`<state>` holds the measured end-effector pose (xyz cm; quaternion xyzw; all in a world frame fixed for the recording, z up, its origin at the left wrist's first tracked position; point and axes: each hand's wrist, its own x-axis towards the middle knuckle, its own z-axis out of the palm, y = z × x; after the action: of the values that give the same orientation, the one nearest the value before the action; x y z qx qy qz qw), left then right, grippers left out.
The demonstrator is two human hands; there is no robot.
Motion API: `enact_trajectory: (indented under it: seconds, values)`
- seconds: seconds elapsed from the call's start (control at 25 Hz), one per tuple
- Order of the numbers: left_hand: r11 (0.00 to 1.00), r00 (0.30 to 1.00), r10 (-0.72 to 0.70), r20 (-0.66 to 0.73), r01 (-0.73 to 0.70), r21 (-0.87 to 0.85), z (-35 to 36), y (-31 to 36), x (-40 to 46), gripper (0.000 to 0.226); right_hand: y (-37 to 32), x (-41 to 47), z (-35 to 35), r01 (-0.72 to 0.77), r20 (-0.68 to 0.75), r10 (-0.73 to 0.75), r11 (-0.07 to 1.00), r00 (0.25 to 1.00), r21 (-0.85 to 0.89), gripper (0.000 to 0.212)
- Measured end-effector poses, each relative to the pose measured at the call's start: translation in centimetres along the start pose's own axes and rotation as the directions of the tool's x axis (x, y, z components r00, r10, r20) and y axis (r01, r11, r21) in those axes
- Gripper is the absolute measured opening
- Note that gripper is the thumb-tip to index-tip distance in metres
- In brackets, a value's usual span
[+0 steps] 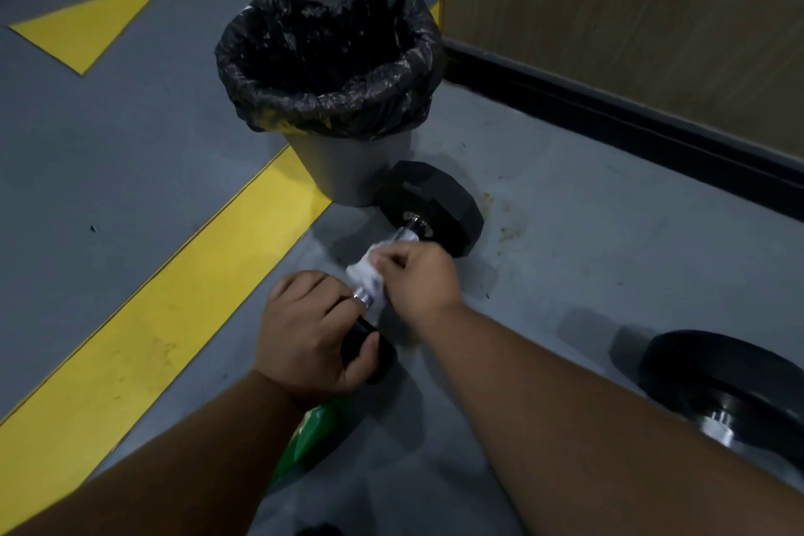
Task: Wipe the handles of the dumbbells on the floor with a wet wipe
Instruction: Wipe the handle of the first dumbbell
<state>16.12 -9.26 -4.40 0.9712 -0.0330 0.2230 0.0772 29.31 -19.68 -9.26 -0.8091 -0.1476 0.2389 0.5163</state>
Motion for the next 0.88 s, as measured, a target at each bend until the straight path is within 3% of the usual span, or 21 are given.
enact_trajectory:
  seconds: [0.12,0.32,0.44,0.56,0.68,0.76,0.88]
  values:
    - [1.0,1.0,0.008,0.012,-0.008,0.009,-0.1,0.0,-0.1,0.032,-0.3,0.8,-0.7,-0.039,-0.136,0.058,0.99,0.989,0.136,0.011]
    - [1.0,1.0,0.0,0.015,0.001,-0.013,0.0,-0.1,-0.1,0.029,0.9,-3.7,2.0,-0.096,0.039,0.09,0.97,0.995,0.223,0.012]
    - [1.0,1.0,-0.014,0.017,0.015,-0.016,0.0,-0.1,0.0,0.032,0.4,-2.9,1.3,-0.08,0.076,0.065,0.973,0.995,0.218,0.013]
    - [1.0,0.999,-0.02,0.03,0.02,-0.004,-0.1,0.0,0.0,0.035,-0.2,-1.1,-0.1,-0.064,-0.05,0.075,0.979,0.996,0.193,0.014]
    - [1.0,0.998,-0.031,0.047,0.031,0.002,-0.1,0.0,-0.1,0.036,-0.4,-0.3,-0.1,-0.098,-0.158,0.152,0.948,0.976,0.304,0.013]
    - [0.999,0.998,-0.036,0.048,0.036,-0.009,-0.1,0.0,-0.1,0.035,-0.1,-1.2,0.6,-0.114,-0.094,0.149,0.945,0.984,0.307,0.013]
    - [0.999,0.998,-0.039,0.042,0.039,-0.018,-0.1,-0.2,-0.2,0.032,0.5,-3.1,1.8,-0.094,0.134,0.063,0.967,0.989,0.238,0.014]
